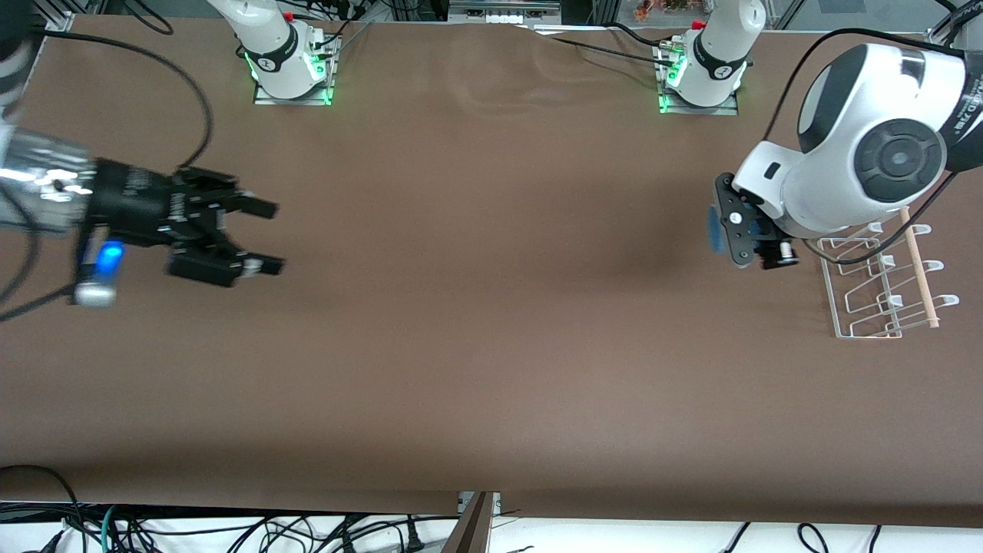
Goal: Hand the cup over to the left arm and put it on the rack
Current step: 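Carry the cup with the left gripper over the wire rack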
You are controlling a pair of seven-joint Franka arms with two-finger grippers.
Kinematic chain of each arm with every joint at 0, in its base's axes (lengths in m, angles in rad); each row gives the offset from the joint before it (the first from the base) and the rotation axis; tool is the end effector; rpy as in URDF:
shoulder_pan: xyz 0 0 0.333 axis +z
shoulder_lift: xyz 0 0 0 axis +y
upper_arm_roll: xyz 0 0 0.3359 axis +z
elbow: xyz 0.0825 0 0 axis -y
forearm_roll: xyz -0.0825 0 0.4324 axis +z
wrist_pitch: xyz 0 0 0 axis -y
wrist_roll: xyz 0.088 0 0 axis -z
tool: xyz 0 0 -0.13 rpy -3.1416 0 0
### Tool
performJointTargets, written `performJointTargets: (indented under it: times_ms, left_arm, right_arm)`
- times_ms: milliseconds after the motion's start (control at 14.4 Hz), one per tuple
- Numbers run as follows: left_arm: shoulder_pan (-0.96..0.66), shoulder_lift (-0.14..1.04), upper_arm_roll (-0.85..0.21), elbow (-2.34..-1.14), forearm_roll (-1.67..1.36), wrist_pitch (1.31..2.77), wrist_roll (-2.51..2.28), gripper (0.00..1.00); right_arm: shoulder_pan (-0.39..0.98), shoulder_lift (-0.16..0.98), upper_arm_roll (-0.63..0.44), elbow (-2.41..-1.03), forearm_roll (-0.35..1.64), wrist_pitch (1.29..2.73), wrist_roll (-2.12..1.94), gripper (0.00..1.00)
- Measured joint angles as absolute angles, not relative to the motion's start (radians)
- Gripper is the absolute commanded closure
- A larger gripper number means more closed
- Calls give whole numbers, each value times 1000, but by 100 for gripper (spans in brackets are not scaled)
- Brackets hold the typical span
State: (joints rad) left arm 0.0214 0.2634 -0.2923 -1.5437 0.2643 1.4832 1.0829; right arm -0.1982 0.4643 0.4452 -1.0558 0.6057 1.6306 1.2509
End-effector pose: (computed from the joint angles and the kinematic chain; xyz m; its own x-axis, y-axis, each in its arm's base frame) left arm 0.6385 -0.1227 0.4720 0.1572 -0.9397 -0.3037 -0.9577 -0.2201 0.1852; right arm 0.7233 0.1624 0.6411 0.4912 -0.5933 -0.6378 -0.8709 -0.3467 -0.3482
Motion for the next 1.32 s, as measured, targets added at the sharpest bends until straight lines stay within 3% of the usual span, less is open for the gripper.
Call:
performJointTargets:
  times_ms: [208, 347, 694, 903, 1111, 1319]
  left_arm:
    - [12, 310, -297, -1556, 544, 1408, 1034, 91]
    - [1, 364, -301, -1582, 748, 1347, 1002, 99]
    - [11, 451, -297, -1733, 1125, 1275, 857, 100]
    - [30, 442, -297, -1862, 1270, 1284, 722, 100]
    - [113, 396, -293, -2006, 1353, 1396, 605, 100]
    - [215, 316, -289, -2175, 1424, 1510, 471, 100]
  right_arm:
    - [-282, 460, 445, -1056, 600, 1579, 1145, 1]
    - [-306, 458, 445, -1056, 550, 1552, 1078, 1]
    - [-301, 374, 454, -1117, 357, 1472, 852, 1]
    - [-266, 255, 452, -1329, 247, 1552, 727, 1]
    - [-200, 112, 431, -1607, 133, 1728, 684, 1]
    - [-137, 26, 376, -1799, 36, 1843, 670, 1]
